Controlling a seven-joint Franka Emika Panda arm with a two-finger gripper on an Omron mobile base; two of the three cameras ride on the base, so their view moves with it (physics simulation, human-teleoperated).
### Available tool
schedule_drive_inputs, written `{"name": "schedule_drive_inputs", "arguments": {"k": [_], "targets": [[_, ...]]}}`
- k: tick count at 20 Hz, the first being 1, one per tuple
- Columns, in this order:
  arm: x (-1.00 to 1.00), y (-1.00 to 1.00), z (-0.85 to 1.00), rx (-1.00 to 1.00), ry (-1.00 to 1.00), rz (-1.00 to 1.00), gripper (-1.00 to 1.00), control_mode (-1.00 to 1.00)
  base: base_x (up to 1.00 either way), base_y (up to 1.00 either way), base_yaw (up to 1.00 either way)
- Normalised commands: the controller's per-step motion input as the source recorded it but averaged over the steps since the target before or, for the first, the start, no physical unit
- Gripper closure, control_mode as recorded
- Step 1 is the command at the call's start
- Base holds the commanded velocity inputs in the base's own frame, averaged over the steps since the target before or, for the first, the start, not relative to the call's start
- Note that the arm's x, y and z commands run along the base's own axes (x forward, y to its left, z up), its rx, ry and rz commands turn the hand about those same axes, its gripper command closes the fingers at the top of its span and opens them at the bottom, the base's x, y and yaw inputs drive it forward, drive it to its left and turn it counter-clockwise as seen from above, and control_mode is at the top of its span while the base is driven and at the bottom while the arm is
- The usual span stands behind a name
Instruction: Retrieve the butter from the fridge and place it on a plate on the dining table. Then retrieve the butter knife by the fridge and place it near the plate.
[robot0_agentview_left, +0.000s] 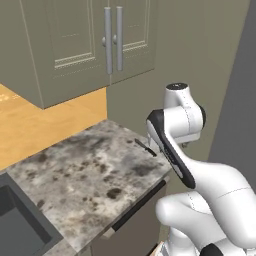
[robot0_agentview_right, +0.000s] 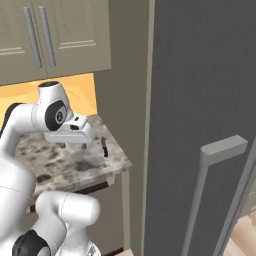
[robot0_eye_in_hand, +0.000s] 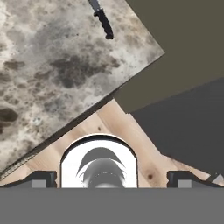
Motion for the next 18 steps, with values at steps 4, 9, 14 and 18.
{"name": "schedule_drive_inputs", "arguments": {"k": [4,9,14,18], "targets": [[0.0,0.0,0.0,0.0,0.0,0.0,-1.0,1.0,0.33,0.0,0.0],[0.27,0.0,-0.19,0.0,-0.12,0.0,-1.0,-1.0,0.0,0.0,0.0],[0.43,0.0,-0.31,0.03,-0.14,0.0,-1.0,-1.0,0.0,0.0,0.0],[0.34,0.0,-0.18,0.02,-0.09,0.0,-1.0,-1.0,0.0,0.0,0.0]]}}
